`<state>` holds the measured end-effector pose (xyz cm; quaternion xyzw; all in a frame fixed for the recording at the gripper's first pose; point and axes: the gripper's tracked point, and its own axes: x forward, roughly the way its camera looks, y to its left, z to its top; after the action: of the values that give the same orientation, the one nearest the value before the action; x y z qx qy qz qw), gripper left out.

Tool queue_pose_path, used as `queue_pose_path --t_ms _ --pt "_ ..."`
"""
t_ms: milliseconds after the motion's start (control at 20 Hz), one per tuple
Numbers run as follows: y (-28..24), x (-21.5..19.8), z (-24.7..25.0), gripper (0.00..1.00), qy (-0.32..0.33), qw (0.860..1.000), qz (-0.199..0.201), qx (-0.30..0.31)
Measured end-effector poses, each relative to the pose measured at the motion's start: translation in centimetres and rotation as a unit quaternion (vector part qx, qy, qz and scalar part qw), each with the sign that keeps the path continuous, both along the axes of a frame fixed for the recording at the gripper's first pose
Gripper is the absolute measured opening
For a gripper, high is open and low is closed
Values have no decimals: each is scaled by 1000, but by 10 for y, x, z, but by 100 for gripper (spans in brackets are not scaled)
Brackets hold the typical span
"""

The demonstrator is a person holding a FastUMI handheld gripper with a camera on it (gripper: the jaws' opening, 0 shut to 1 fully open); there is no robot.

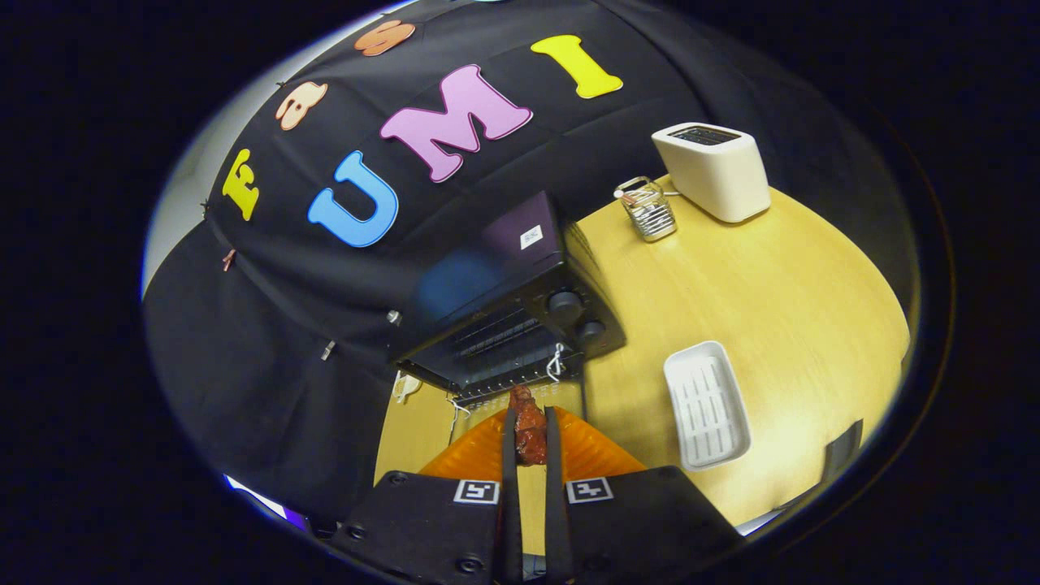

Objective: Open the toaster oven, put the food inside, and close the toaster oven door.

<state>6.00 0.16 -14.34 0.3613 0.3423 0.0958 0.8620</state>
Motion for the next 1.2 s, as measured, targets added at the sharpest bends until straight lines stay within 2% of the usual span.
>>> queue_pose_path --t_ms 150,350,550,750,850,1100,1200 --pt "42 22 6 15 -29 999 -4 17" --pt "86 50 -8 15 -59 998 4 6" --pt "111 88 -27 15 -76 997 -32 14" --pt "118 129 -48 15 -93 992 -79 18" --pt "120 143 -60 15 -98 991 -89 14" --pt "119 156 -75 16 -117 987 -113 -19" --pt "115 157 -80 21 -108 986 -120 -30"
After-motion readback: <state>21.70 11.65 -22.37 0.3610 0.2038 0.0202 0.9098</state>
